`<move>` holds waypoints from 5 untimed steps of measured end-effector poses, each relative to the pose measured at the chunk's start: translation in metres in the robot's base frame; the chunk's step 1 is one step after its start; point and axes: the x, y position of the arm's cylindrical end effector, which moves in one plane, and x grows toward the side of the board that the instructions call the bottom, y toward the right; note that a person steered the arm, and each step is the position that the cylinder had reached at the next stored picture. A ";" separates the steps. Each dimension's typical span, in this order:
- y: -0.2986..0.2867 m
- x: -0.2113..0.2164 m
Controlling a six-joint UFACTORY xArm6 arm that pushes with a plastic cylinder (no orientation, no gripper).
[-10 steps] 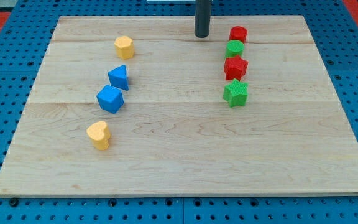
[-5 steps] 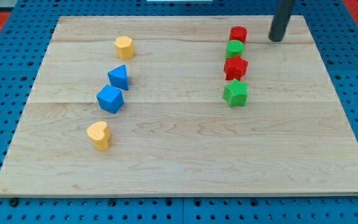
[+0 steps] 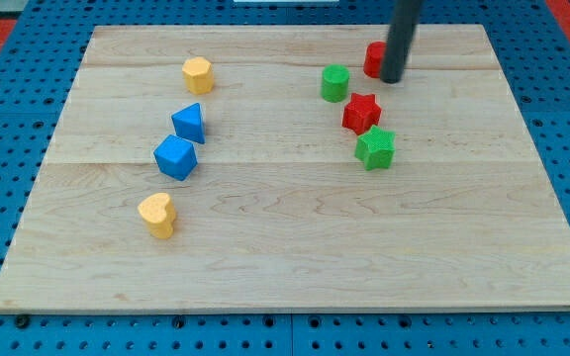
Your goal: Place the green circle at the center of the board
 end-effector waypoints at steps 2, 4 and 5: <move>-0.083 0.002; -0.131 -0.009; -0.131 -0.009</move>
